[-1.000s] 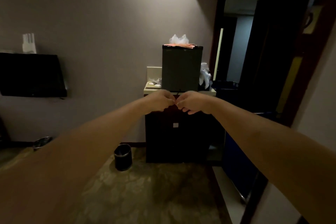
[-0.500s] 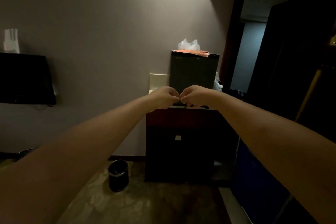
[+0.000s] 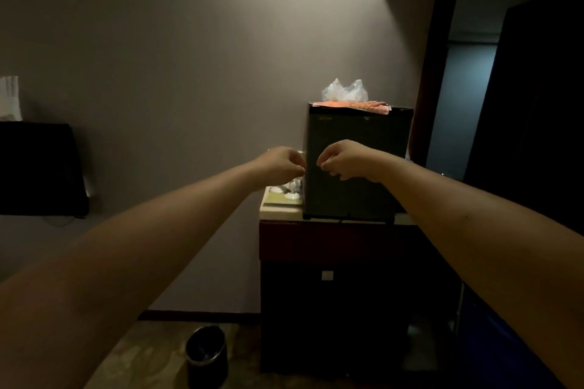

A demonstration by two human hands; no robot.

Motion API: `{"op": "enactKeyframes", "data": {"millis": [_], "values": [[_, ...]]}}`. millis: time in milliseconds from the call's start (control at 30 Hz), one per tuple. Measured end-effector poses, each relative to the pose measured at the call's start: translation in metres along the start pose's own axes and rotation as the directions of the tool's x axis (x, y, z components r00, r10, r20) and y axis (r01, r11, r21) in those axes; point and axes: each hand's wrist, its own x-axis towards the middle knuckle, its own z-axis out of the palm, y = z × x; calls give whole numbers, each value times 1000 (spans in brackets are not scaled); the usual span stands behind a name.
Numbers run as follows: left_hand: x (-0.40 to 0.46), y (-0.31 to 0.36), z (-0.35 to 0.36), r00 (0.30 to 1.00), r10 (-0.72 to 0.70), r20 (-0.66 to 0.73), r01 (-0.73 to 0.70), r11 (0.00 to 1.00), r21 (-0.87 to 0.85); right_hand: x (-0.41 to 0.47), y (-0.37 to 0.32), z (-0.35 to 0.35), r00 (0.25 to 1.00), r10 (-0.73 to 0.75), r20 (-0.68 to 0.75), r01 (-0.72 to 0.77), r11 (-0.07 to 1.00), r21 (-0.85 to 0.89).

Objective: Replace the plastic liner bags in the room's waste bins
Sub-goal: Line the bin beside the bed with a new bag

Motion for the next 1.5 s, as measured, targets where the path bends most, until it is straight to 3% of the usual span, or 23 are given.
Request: {"op": "enactKeyframes", "data": {"millis": [567, 733, 933, 1100, 1233, 1500], "values": [[338, -15, -9, 975, 177, -136, -145, 964, 221, 302, 121, -85, 979, -138, -150, 122, 987, -105], [431, -27, -31, 947, 259, -191, -207, 944, 255, 386, 134, -113, 931, -183, -315, 124, 973, -196], [542, -49, -57, 936, 300, -183, -267, 946, 181, 483, 136, -147, 848, -204, -488, 99, 967, -234], [621, -62, -61, 952, 295, -87, -282, 950, 136, 549, 150, -171, 912, -85, -401, -8, 974, -226], [672, -69, -55, 949, 314, -28, -308, 943, 128, 577, 169, -186, 920, -10, -391, -110, 953, -283], [723, -70, -36, 945, 328, -2, -319, 920, 228, 586, 186, -203, 965, 99, -242, -183, 916, -356]]}}
